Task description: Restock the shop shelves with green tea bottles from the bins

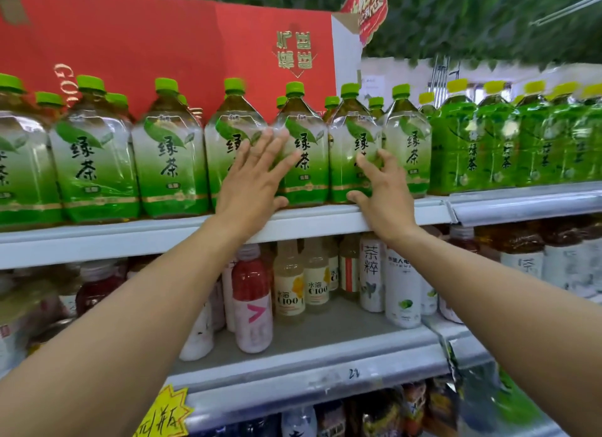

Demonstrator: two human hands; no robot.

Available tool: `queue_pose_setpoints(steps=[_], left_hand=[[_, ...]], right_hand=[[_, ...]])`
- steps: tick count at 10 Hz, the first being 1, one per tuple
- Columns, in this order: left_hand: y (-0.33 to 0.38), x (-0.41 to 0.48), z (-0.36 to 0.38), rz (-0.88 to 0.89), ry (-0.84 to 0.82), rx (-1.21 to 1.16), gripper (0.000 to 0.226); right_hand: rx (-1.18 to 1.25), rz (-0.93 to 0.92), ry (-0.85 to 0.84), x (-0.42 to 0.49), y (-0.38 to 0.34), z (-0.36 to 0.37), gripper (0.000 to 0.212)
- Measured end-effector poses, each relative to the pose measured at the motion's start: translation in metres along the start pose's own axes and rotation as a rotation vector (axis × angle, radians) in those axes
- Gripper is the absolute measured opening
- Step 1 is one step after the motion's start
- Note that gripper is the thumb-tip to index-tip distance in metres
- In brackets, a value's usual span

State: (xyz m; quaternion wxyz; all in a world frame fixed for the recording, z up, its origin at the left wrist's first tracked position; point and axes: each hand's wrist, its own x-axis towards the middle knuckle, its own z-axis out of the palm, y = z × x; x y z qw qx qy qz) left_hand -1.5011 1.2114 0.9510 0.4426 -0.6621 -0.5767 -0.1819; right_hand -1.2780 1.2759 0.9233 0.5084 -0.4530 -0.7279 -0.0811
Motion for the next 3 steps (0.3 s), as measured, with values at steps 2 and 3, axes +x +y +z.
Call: queue_pose_setpoints(steps=[2, 3], left_hand=[[0.023, -0.008, -0.015, -0.156, -0.054, -0.120, 0.076], [0.062, -0.025, -0.025, -0.301, -0.078, -0.271, 0.072]], right_hand=[[0.039, -0.015, -0.245, -0.007, 0.007, -0.016, 0.065], [-0.119, -0.039, -0.373, -0.019, 0.017, -0.034, 0.066]])
